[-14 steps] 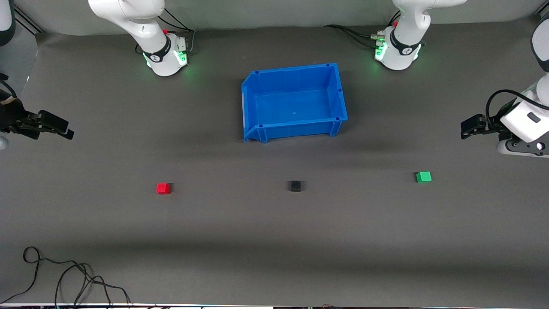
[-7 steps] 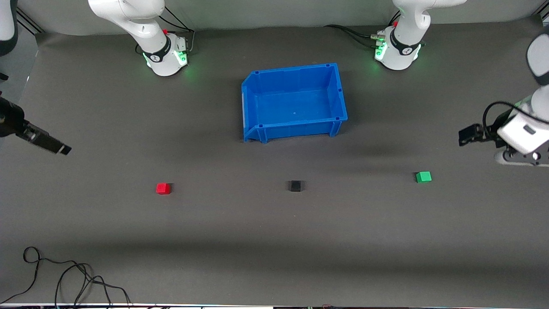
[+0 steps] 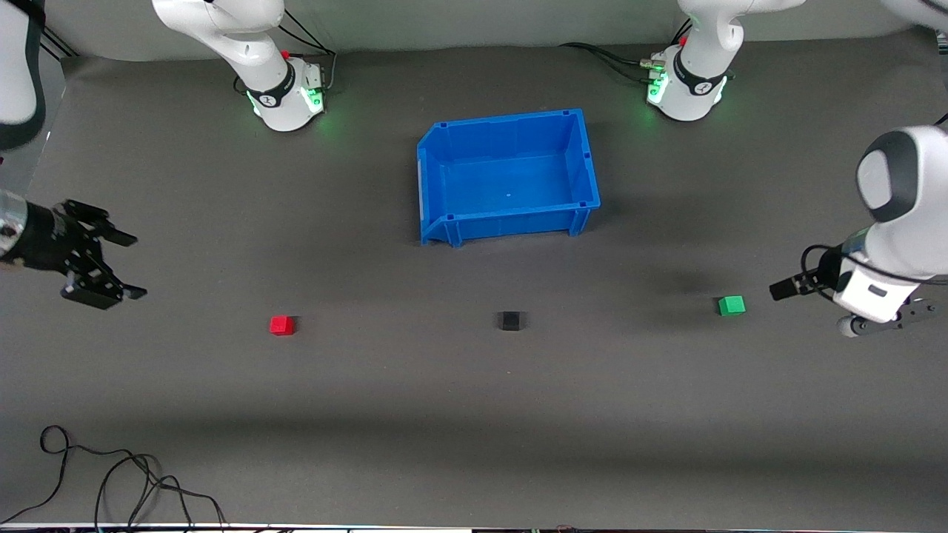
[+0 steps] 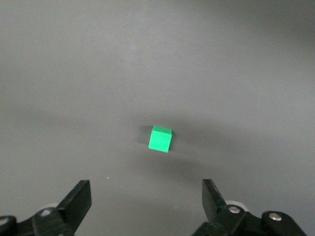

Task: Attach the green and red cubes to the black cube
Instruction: 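Reach the right gripper to the red cube while the left gripper reaches the green cube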

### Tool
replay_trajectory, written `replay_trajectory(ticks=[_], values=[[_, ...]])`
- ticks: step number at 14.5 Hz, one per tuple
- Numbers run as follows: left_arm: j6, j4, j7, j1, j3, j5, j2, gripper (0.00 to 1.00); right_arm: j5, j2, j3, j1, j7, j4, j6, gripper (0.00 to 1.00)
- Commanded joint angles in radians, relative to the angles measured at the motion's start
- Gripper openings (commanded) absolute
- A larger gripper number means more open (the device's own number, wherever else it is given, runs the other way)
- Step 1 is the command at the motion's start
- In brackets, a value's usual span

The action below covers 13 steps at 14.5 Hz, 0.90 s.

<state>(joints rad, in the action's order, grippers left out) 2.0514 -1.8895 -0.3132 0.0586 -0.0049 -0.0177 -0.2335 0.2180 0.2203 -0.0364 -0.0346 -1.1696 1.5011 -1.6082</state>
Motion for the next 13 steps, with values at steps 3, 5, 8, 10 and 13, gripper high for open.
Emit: replay_trajectory(ticks=[3, 5, 8, 10, 13], values=[[0.225, -0.14, -0.321, 0.041, -0.003, 0.081, -0.038, 1.0, 0.132, 0.135, -0.01, -0.018, -0.051, 0.074, -0.137, 1.0], [0.236, -0.138, -0.525, 0.038, -0.003, 0.081, -0.101, 1.0, 0.176, 0.148, -0.01, -0.011, -0.038, 0.192, -0.305, 1.0], [0.252, -0.128, -0.805, 0.05, -0.001, 0.081, -0.185, 1.0, 0.234, 0.201, -0.002, -0.001, -0.025, 0.31, -0.523, 1.0], [0.312, -0.129, -0.901, 0.055, -0.003, 0.084, -0.213, 0.99, 0.314, 0.273, -0.002, 0.012, 0.033, 0.314, -0.568, 1.0], [0.369, -0.105, -1.041, 0.055, -0.003, 0.084, -0.247, 0.92, 0.417, 0.353, -0.005, 0.009, 0.117, 0.315, -0.597, 1.0]])
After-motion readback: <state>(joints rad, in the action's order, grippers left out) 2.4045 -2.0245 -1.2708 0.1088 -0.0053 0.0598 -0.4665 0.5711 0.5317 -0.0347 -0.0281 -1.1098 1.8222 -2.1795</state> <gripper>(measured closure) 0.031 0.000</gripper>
